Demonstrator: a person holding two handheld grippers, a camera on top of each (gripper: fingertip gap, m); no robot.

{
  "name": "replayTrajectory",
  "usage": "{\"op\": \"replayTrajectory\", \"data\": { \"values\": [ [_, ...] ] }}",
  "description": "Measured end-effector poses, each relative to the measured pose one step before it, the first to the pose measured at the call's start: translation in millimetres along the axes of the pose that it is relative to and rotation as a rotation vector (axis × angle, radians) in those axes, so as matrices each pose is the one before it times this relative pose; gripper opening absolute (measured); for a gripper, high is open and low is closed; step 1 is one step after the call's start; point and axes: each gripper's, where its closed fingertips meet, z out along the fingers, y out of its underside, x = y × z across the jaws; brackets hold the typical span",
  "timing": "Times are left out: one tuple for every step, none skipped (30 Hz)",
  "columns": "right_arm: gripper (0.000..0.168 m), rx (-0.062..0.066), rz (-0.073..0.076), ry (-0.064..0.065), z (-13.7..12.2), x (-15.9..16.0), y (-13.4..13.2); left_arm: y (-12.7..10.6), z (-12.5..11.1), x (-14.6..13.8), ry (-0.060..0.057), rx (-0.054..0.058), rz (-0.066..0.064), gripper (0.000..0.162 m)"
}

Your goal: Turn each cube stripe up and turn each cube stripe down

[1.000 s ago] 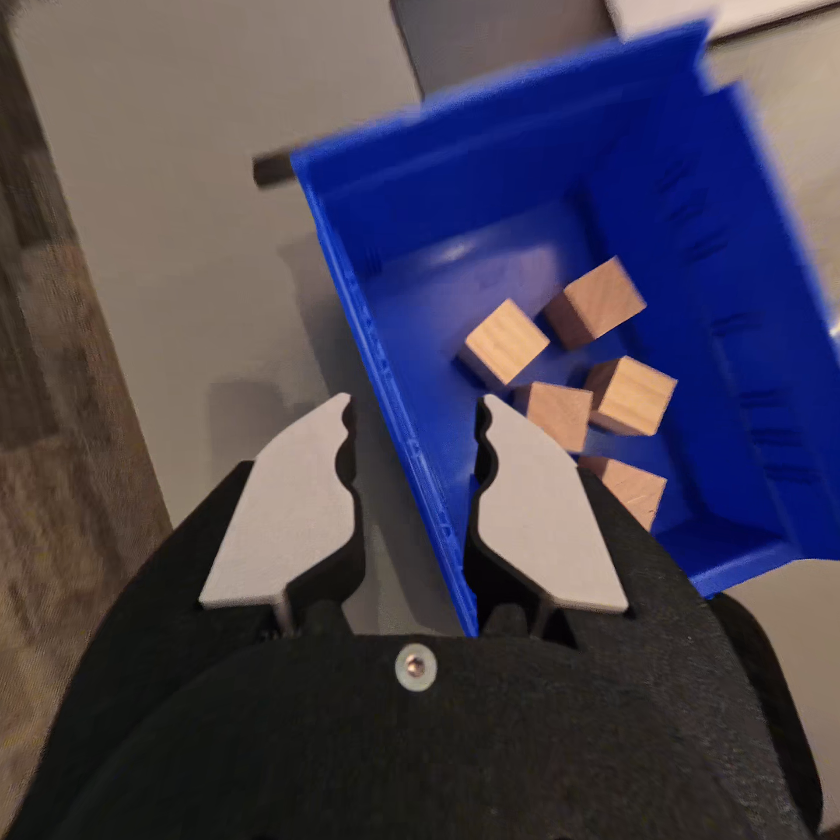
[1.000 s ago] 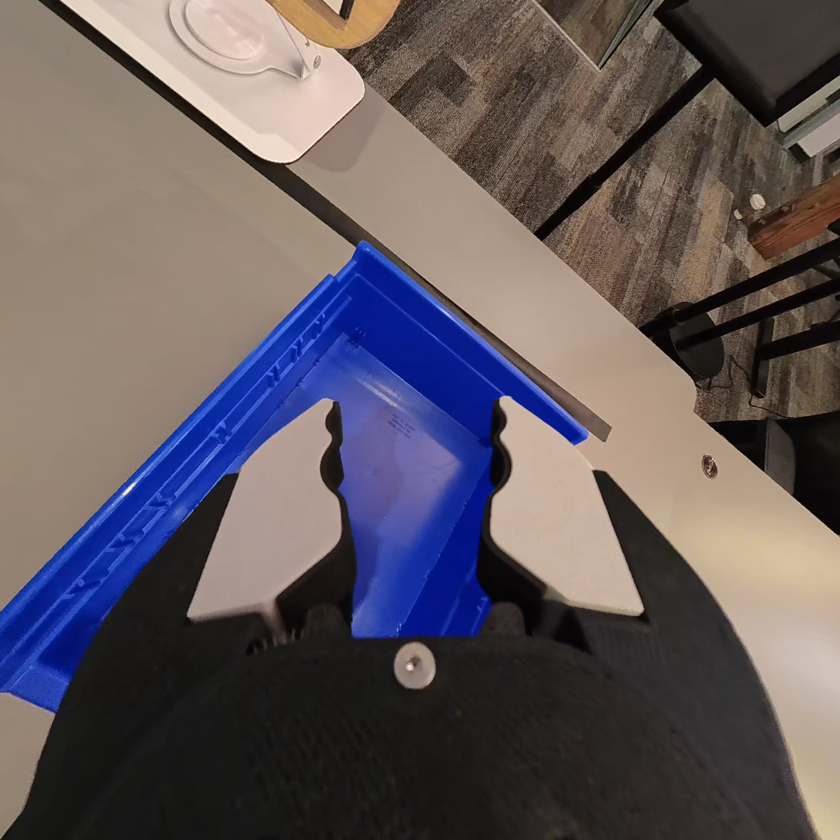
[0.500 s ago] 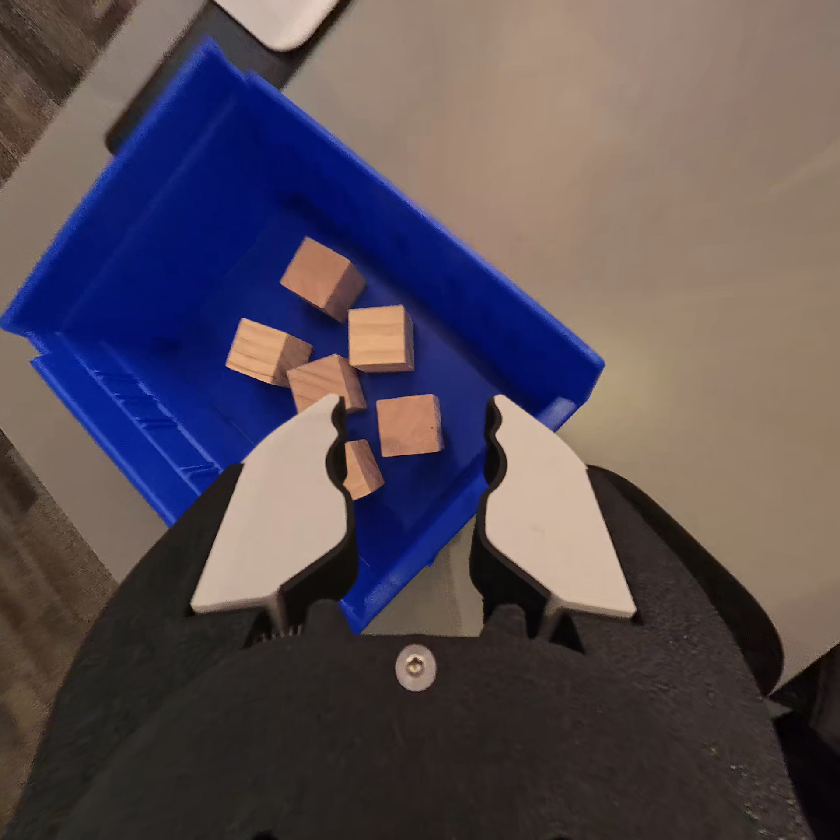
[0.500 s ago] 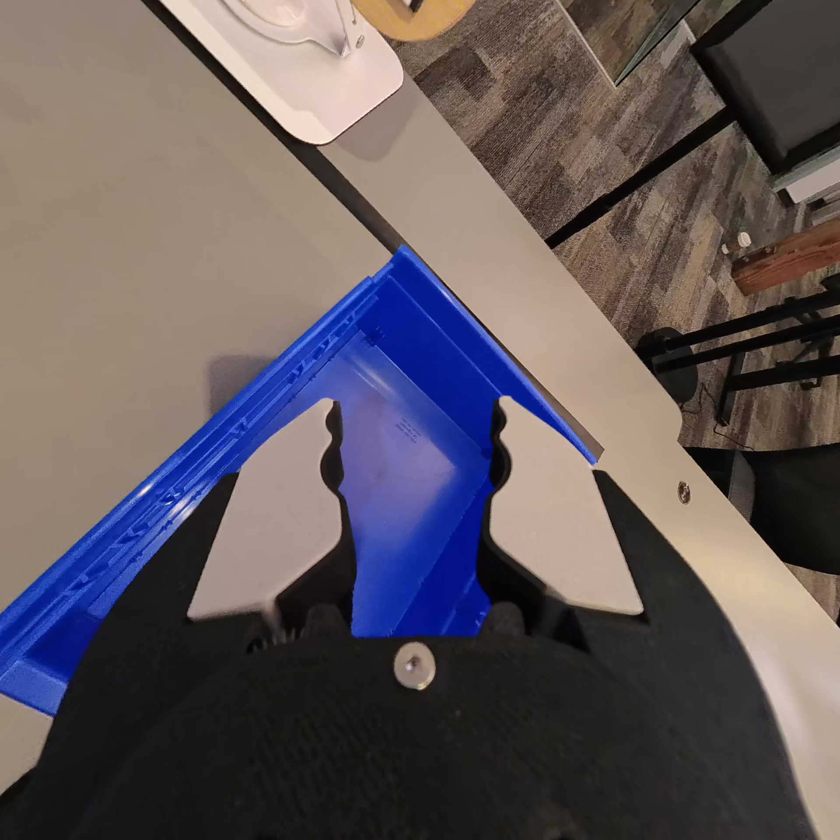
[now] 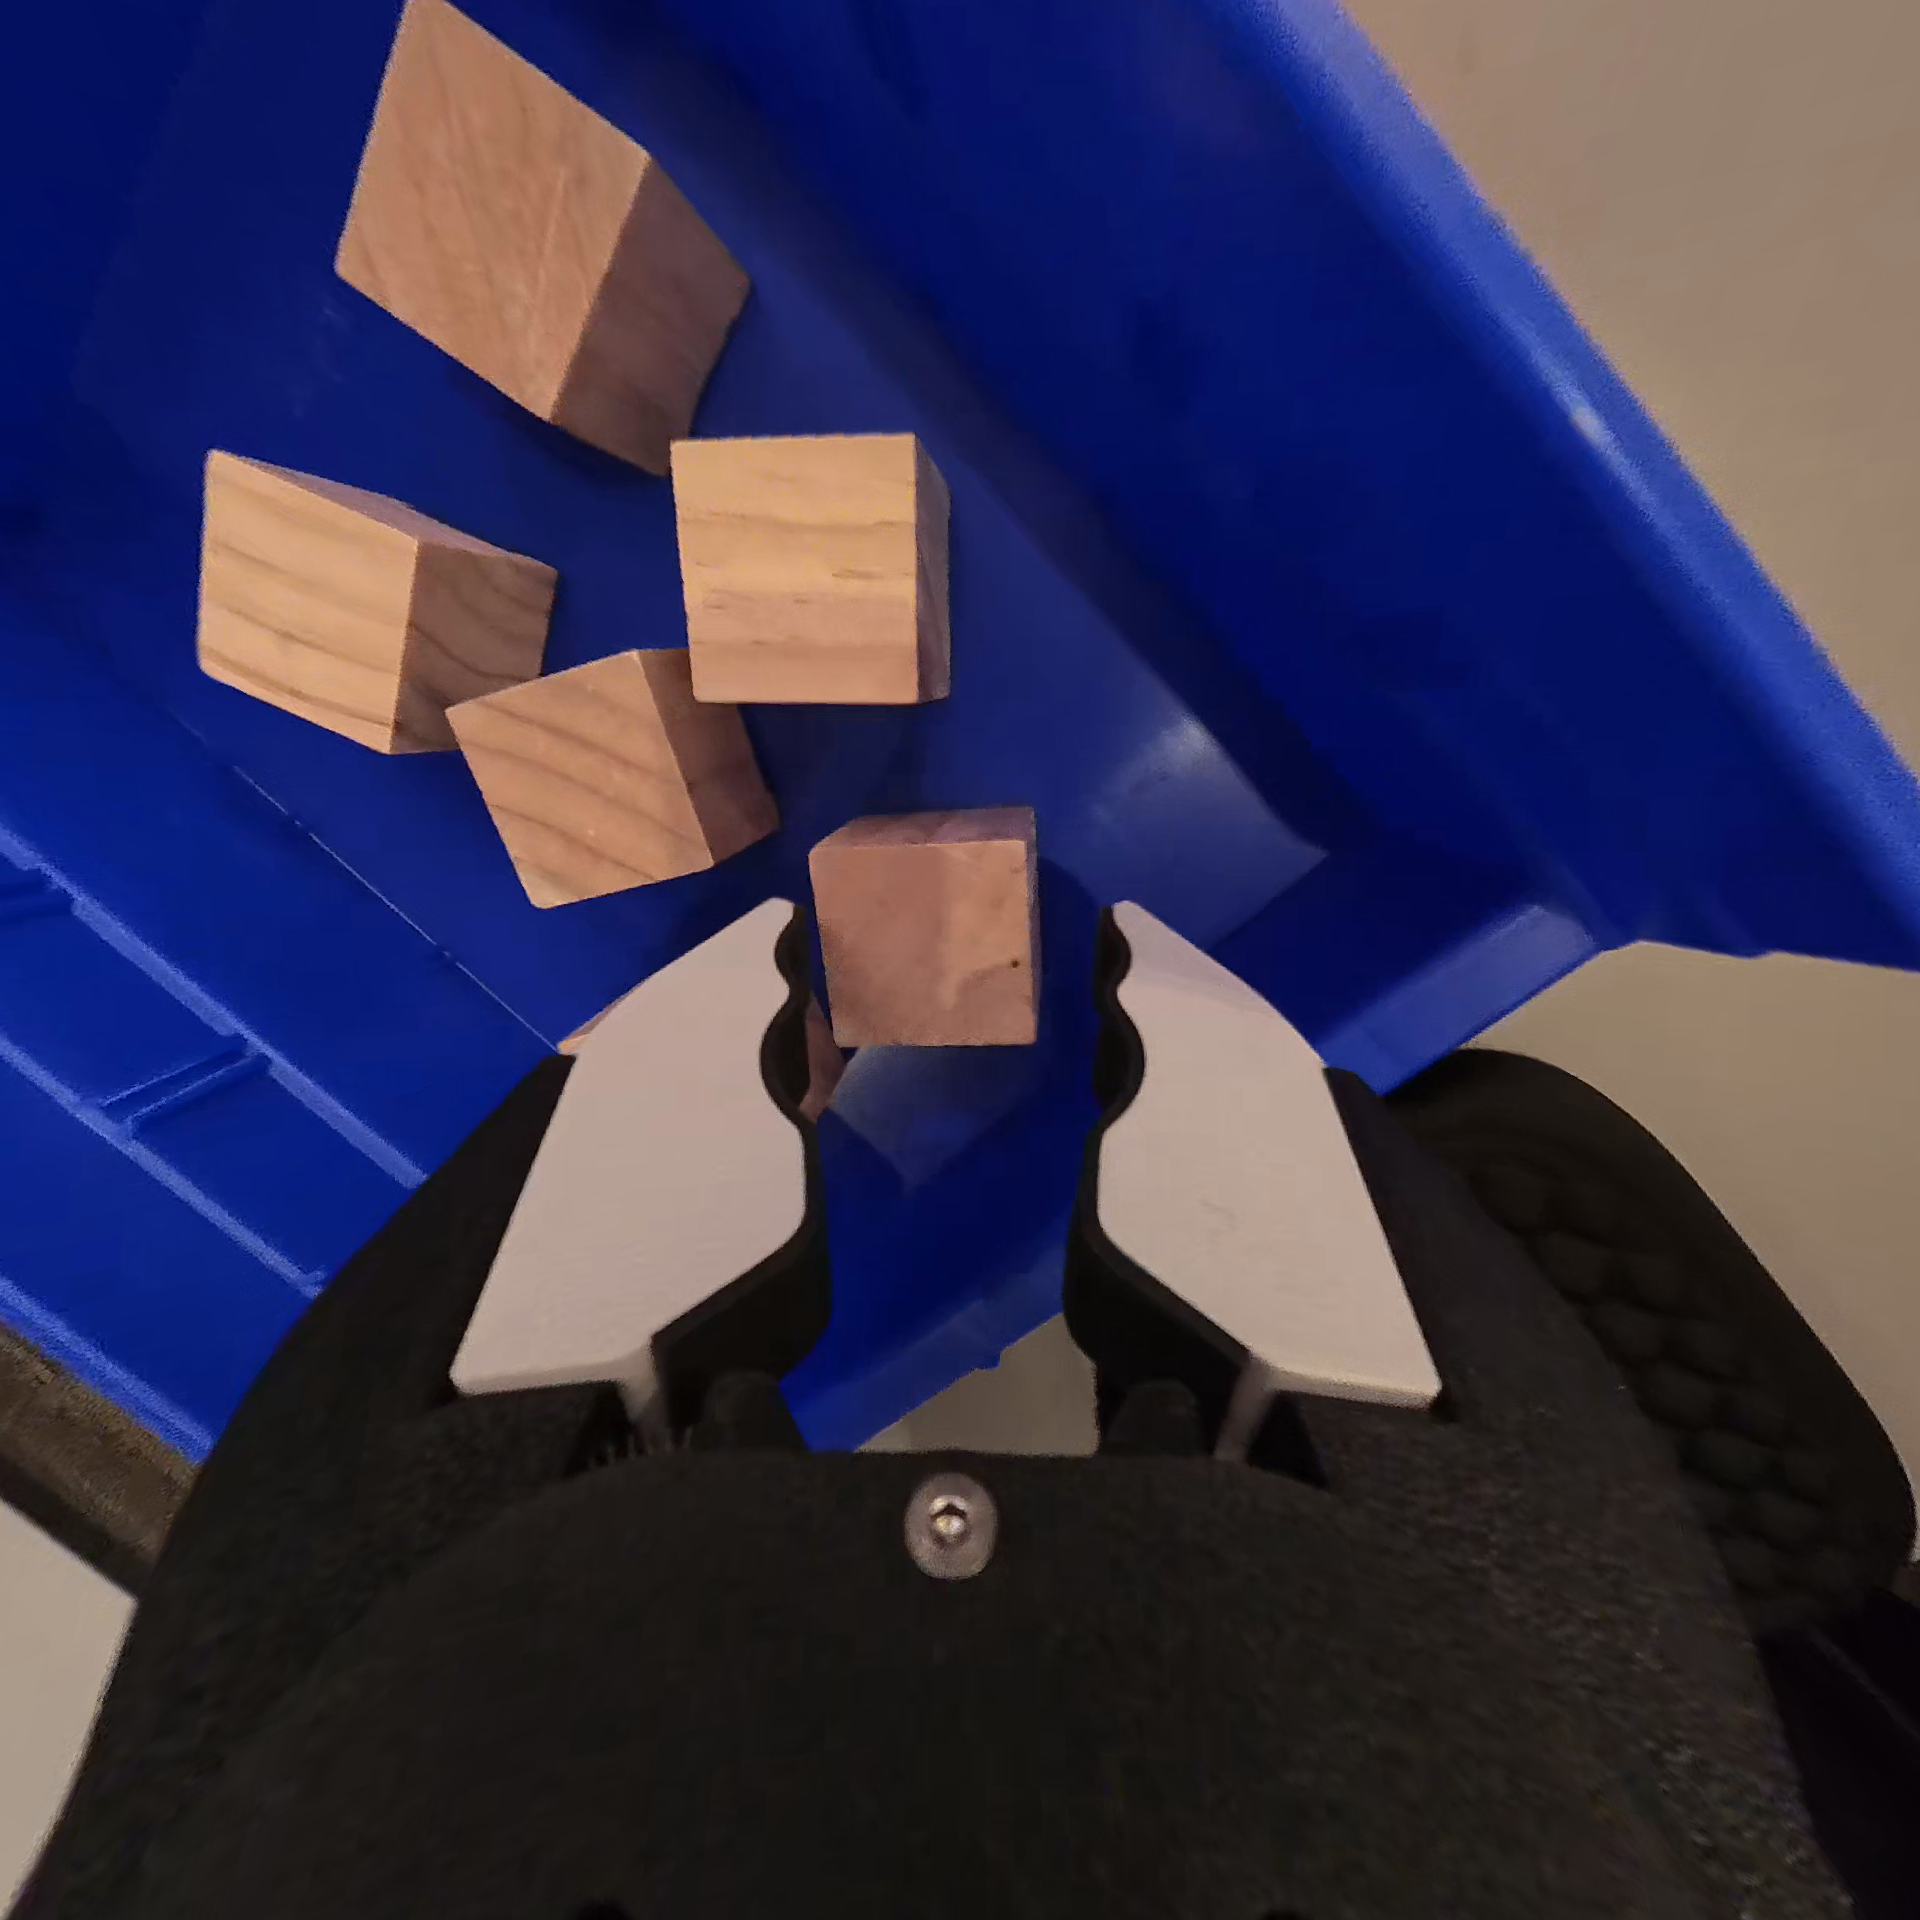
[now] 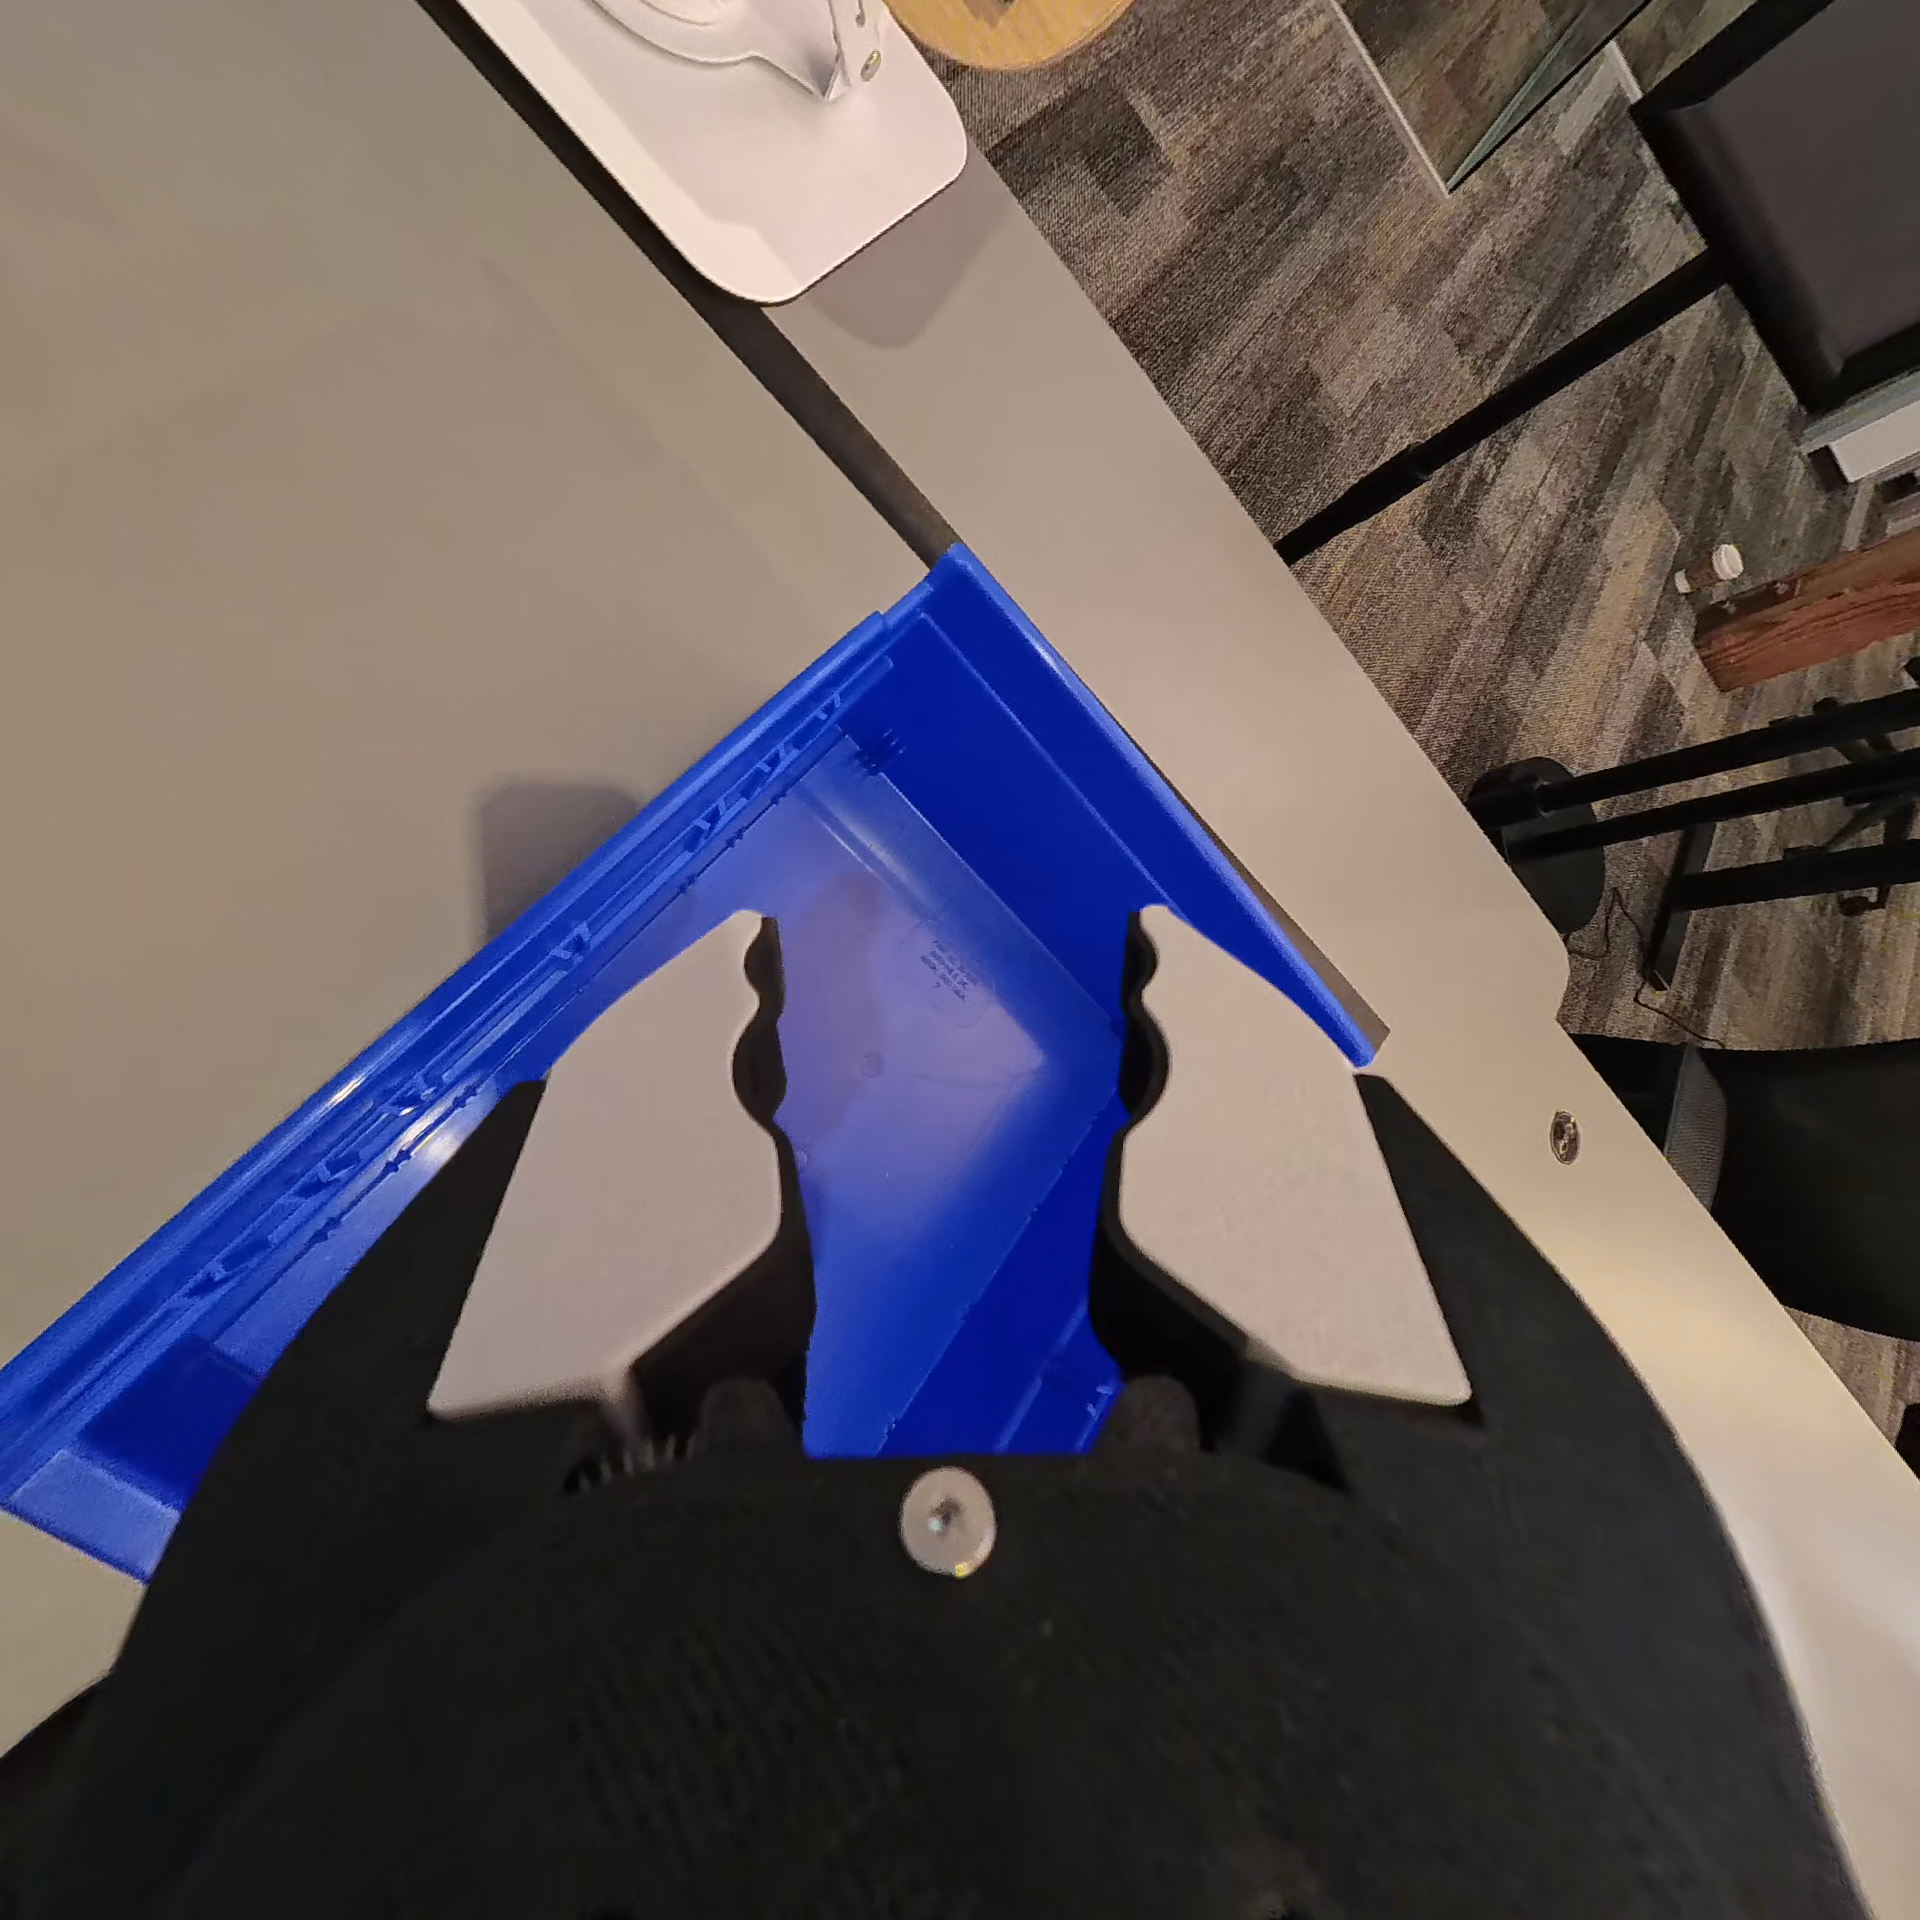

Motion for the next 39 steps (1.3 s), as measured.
{"op": "replayTrajectory", "data": {
  "values": [
    [0.064, -0.004, -0.004, -0.0002, 0.41, -0.21, 0.55, 1.29, 2.4, -0.63, 0.0022, -0.0149, -0.0042, 0.053],
    [0.064, -0.0031, -0.0019, 0.0002, 0.47, -0.19, 0.34, 1.51, 2.33, 0.31, 0.0086, -0.0149, -0.0061, 0.053],
    [0.064, -0.0019, -0.0013, -0.001, 0.42, -0.31, 0.07, 1.71, 2.12, 0.26, 0.0083, -0.0155, -0.0059, 0.054],
    [0.064, -0.001, -0.0029, -0.0007, 0.36, -0.23, -0.15, 0.6, 1.98, -0.06, 0.0046, -0.0084, -0.0027, 0.053],
    [0.064, -0.0004, -0.0035, -0.0001, 0.36, -0.41, -0.23, 0.36, 1.76, -0.57, -0.0008, -0.0044, -0.002, 0.051],
    [0.064, -0.0007, -0.0034, -0.0014, 0.34, -0.58, -0.19, 0.62, 1.44, -1.41, -0.0072, -0.0057, -0.0023, 0.049],
    [0.064, -0.0004, -0.0034, -0.0013, 0.3, -0.52, -0.3, 0.55, 1.12, -0.66, -0.0034, -0.0047, 0.0023, 0.048],
    [0.064, -0.0011, -0.0019, 0.0006, 0.3, -0.26, -0.16, 0.09, 0.69, -0.69, -0.0048, -0.0012, 0.0057, 0.046],
    [0.064, -0.0013, -0.0012, 0.0004, 0.34, -0.21, -0.11, 0.07, 0.2, -0.87, -0.0049, -0.0012, 0.0062, 0.044],
    [0.064, -0.0005, -0.0015, -0.0013, 0.24, -0.36, -0.15, 0.19, 0.3, 0.07, 0.0021, -0.0022, 0.0, 0.044],
    [0.064, -0.001, -0.0015, -0.0011, 0.33, -0.36, 0.1, 0.03, 0.2, 0.04, 0.0024, -0.0013, -0.0014, 0.044],
    [0.064, -0.0012, -0.0014, 0.0, 0.23, -0.1, 0.14, -0.01, 0.09, 0.1, 0.0024, -0.0011, -0.0006, 0.044],
    [0.064, -0.0011, -0.0011, -0.0007, 0.15, -0.1, 0.14, 0.25, 0.23, 0.1, 0.0025, -0.0032, 0.0013, 0.044],
    [0.064, -0.0011, -0.0006, -0.0013, 0.2, -0.2, 0.27, 0.42, 0.16, 0.18, 0.0027, -0.0032, 0.0044, 0.044],
    [0.064, -0.0012, -0.0008, -0.0006, 0.06, -0.11, 0.26, 0.05, 0.16, 0.05, 0.0032, 0.0, -0.0016, 0.044],
    [0.064, -0.0007, -0.0004, 0.0004, 0.07, 0.17, 0.19, 0.09, 0.22, 0.18, 0.0041, -0.0015, -0.0054, 0.044],
    [0.064, -0.0007, 0.0002, -0.0016, 0.01, -0.21, 0.21, 0.17, 0.09, 0.09, 0.0043, -0.0016, -0.0031, 0.044],
    [0.064, -0.0013, -0.0002, -0.0024, 0.19, -0.37, 0.29, 0.29, 0.22, 0.14, 0.0047, -0.0022, -0.0008, 0.044],
    [0.064, -0.0023, -0.0014, -0.0002, 0.13, -0.17, 0.44, 0.12, 0.11, 0.1, 0.0042, -0.0026, 0.0001, 0.044],
    [0.064, -0.0022, -0.0014, 0.0003, 0.06, 0.0, 0.44, 0.01, 0.16, 0.01, 0.0031, -0.0018, -0.0007, 0.044],
    [0.064, -0.0017, -0.0007, -0.0014, 0.02, -0.22, 0.33, 0.2, 0.18, 0.1, 0.0025, -0.0026, -0.002, 0.044],
    [0.064, -0.0011, -0.0006, -0.0009, -0.01, -0.12, 0.2, 0.01, 0.21, 0.02, 0.0005, -0.002, -0.0005, 0.044],
    [0.064, -0.0015, -0.0011, -0.001, -0.09, -0.22, 0.21, 0.06, 0.1, 0.03, -0.0013, -0.0011, 0.0017, 0.044],
    [0.064, -0.0014, -0.0018, 0.0003, -0.01, -0.05, 0.25, 0.14, -0.06, 0.04, -0.001, -0.0004, 0.0004, 0.044],
    [0.064, -0.0008, -0.0008, 0.0011, -0.11, 0.07, 0.07, 0.17, 0.03, 0.04, -0.0006, -0.0006, -0.0005, 0.044],
    [0.064, 0.0009, -0.0002, 0.0007, -0.13, 0.08, -0.26, -0.3, 0.1, -0.1, -0.001, 0.0019, -0.0065, 0.044],
    [0.064, 0.0028, -0.0009, -0.0004, -0.1, -0.16, -0.67, -0.49, -0.07, -1.02, -0.0059, 0.0027, -0.0109, 0.044],
    [0.064, 0.002, -0.0007, -0.0013, 0.0, -0.45, -0.54, -0.24, -0.29, -0.65, -0.0047, 0.0047, -0.0043, 0.044],
    [0.064, 0.0, -0.0005, 0.0002, -0.02, -0.2, -0.19, -0.15, -0.59, -0.02, 0.0002, 0.0041, 0.0012, 0.044],
    [0.064, -0.0005, -0.0013, 0.0003, 0.17, -0.21, -0.12, -0.03, -0.75, 0.33, 0.0036, 0.005, -0.0002, 0.044],
    [0.064, -0.001, -0.0015, -0.0002, 0.14, -0.38, 0.03, -0.49, -1.19, -0.83, -0.0034, 0.0079, -0.0028, 0.044],
    [0.064, -0.0007, -0.0015, 0.0008, 0.14, -0.07, -0.03, -0.92, -1.89, -1.97, -0.0091, 0.0123, -0.0029, 0.044],
    [0.064, -0.0004, -0.0017, 0.0008, 0.11, -0.18, -0.1, -0.66, -2.43, -1.55, -0.0034, 0.0091, -0.0052, 0.044],
    [0.064, -0.0003, -0.0011, 0.001, 0.03, 0.02, -0.19, 0.05, -2.79, -0.74, 0.0043, 0.0037, -0.0058, 0.044],
    [0.064, 0.0017, -0.0006, 0.004, -0.18, 0.39, -0.53, -1.01, -3.57, -1.27, -0.001, 0.0102, -0.0043, 0.044],
    [0.064, 0.0063, -0.0003, 0.0055, -0.61, 0.58, -1.44, -1.61, -4.7, -1.24, -0.0024, 0.0134, -0.0031, 0.044],
    [0.064, 0.01, -0.0006, 0.0035, -1.07, 0.12, -2.29, -1.6, -5.58, -0.36, 0.004, 0.01, -0.0038, 0.044],
    [0.064, 0.0129, -0.0007, 0.0023, -1.45, -0.26, -2.87, -3.56, -7.21, -1.07, -0.003, 0.0214, -0.0042, 0.044],
    [0.064, 0.0153, -0.0021, 0.0057, -1.95, -0.05, -3.75, -5.32, -9.19, -1.79, -0.0094, 0.0286, -0.0017, 0.044]
  ]
}}
